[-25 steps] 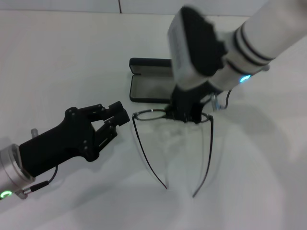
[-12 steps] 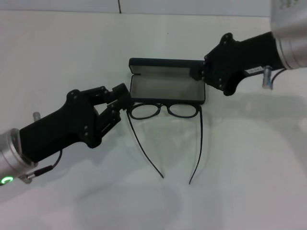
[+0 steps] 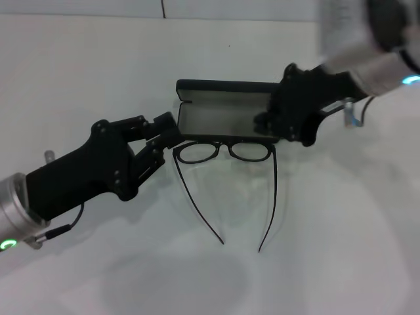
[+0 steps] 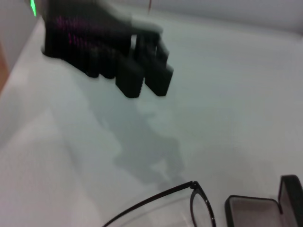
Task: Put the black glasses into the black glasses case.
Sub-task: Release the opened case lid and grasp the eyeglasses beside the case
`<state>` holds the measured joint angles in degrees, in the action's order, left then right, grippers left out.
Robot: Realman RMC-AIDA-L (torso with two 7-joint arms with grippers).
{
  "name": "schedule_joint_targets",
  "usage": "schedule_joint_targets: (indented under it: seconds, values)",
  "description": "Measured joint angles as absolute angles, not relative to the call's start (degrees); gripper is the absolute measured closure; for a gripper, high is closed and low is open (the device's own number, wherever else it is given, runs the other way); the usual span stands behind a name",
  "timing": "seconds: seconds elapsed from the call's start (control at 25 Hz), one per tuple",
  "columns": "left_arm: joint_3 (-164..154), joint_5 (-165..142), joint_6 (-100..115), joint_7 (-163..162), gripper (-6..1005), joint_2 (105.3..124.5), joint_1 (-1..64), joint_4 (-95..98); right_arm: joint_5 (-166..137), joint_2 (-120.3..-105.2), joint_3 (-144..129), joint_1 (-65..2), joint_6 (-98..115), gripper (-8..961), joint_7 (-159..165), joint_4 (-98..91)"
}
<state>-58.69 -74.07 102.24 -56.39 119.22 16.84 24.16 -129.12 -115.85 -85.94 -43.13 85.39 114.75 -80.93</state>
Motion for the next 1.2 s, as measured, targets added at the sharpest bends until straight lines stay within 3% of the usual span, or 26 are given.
schedule_joint_targets:
  seconds: [0.2, 0.32, 0.4, 0.52, 0.76, 1.2]
  values:
    - [-57.80, -74.03, 102.30, -56.37, 812, 118.97, 14.80, 24.58, -135.23, -116.18, -94.30, -57.69, 87.82, 935, 119.76, -68.39]
    - [-56.53, -74.26, 102.56, -55.30, 812, 118.51, 13.42, 24.54, -135.46, -116.22, -103.84, -63.57, 83.71, 839, 120.44, -61.67]
    - [-56.25, -74.37, 102.71, -54.44, 812, 117.94, 12.43, 24.55, -135.58, -116.26, -108.65, -65.32, 78.95, 775, 120.65, -60.01]
    - [-56.08, -74.23, 103.24, -54.25, 812, 116.90, 10.69, 24.75, -135.48, -116.28, -109.01, -65.61, 77.14, 560, 120.40, -59.72]
    - [-55.67, -74.42, 103.76, -53.55, 812, 116.38, 8.99, 24.64, -133.44, -116.28, -107.65, -68.65, 73.49, 395, 119.87, -54.19]
    - [-55.99, -77.56, 103.04, -52.29, 813, 118.49, 9.89, 24.17, -125.19, -116.28, -108.08, -71.77, 65.22, 399, 114.30, -43.64]
